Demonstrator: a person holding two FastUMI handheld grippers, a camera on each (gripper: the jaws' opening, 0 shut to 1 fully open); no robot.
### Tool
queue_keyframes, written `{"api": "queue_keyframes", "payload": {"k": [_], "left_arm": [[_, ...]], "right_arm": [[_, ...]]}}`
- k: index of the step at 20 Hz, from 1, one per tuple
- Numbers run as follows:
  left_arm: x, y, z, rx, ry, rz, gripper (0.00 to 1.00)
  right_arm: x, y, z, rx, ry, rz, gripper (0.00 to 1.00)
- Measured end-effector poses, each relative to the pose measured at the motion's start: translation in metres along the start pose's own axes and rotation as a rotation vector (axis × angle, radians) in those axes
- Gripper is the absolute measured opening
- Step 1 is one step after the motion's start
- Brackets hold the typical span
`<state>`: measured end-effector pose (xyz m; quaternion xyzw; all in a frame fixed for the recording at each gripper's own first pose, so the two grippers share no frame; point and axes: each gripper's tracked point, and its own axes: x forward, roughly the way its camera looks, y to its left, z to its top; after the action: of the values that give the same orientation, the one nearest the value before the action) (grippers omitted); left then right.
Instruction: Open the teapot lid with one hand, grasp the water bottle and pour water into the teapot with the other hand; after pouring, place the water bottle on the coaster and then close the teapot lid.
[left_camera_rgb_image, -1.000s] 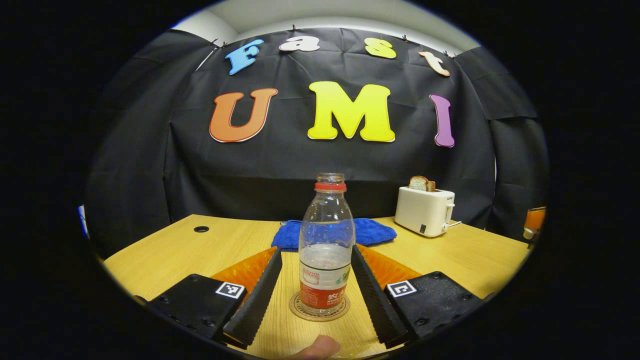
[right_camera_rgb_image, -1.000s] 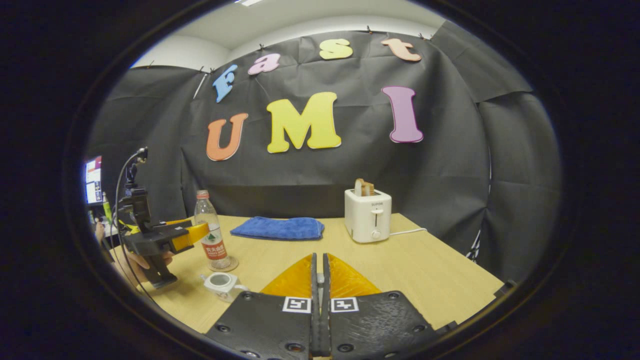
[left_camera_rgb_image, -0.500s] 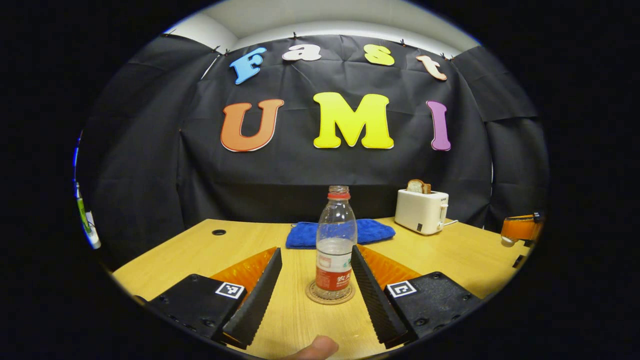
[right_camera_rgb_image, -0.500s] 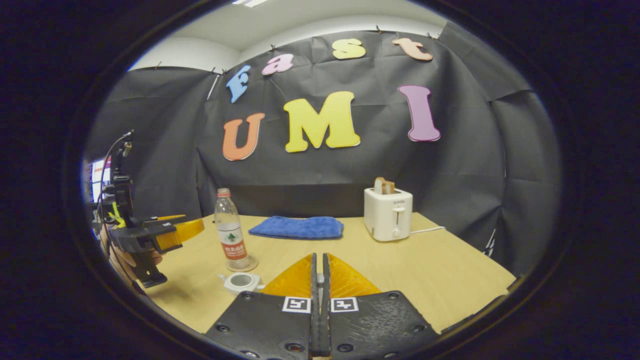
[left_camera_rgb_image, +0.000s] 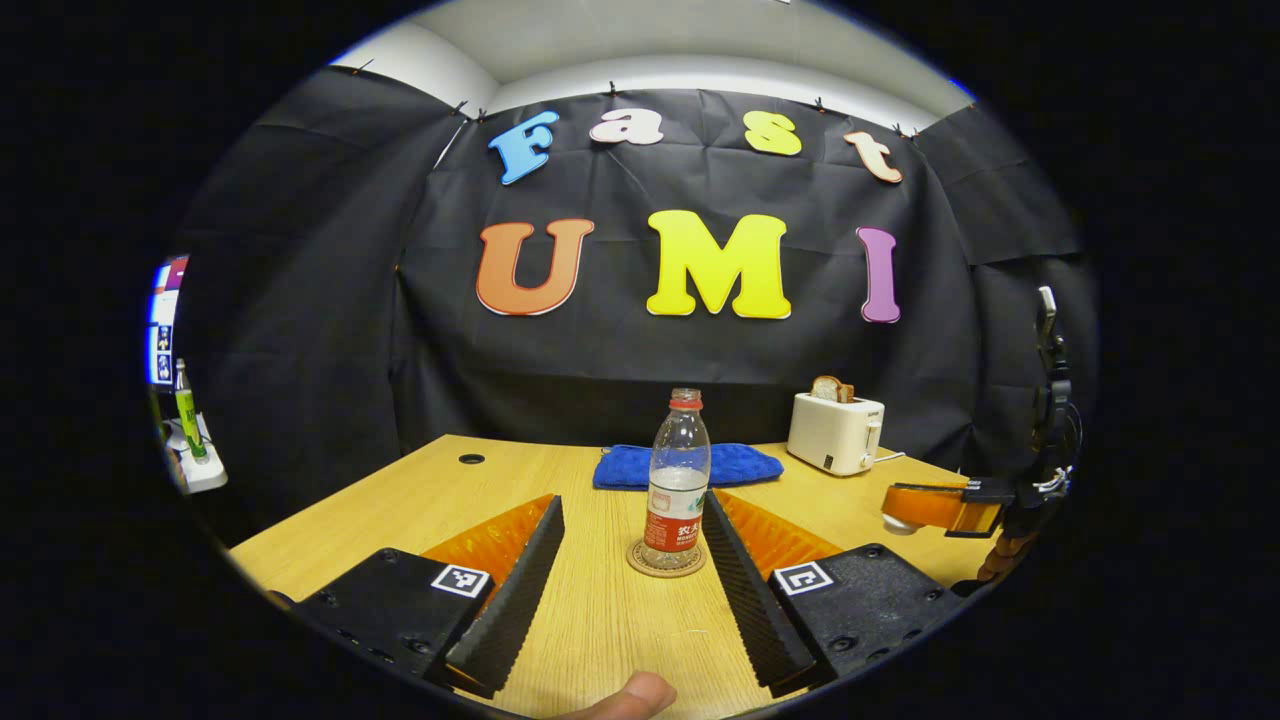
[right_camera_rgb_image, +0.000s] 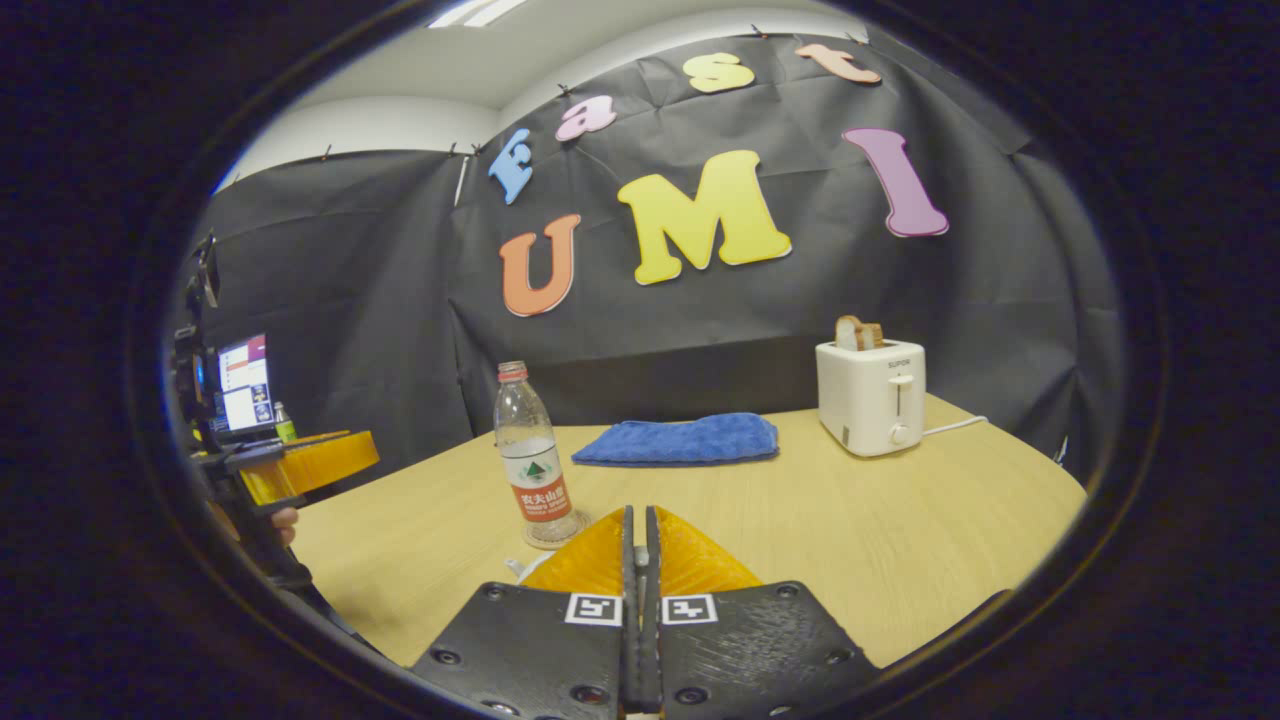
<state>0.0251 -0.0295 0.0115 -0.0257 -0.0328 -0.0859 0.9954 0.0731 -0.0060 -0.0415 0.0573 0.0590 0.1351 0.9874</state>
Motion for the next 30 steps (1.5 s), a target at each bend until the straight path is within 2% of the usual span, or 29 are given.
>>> {"api": "queue_keyframes", "payload": {"k": [9,11,18,28,30], "left_arm": [[-0.02,0.018,0.015,0.01,0.012,0.017,0.88],[-0.023,0.023,0.014,0.021,0.025,0.031,0.88],[-0.028,0.018,0.015,0.039,0.032,0.004,0.88],[-0.031,0.037,0.016,-0.007,0.049,0.044,0.88],[-0.031,0.036,0.016,0.001,0.05,0.041,0.88]], "right_arm": [[0.047,0.044,-0.027,-0.05,0.065,0.032,0.0],[0.052,0.049,-0.032,-0.064,0.073,0.033,0.0],[0.067,0.052,-0.043,-0.082,0.096,0.008,0.0],[0.035,0.048,-0.004,-0.088,0.015,-0.057,0.31],[0.022,0.039,0.009,-0.077,-0.008,-0.103,0.43]]}}
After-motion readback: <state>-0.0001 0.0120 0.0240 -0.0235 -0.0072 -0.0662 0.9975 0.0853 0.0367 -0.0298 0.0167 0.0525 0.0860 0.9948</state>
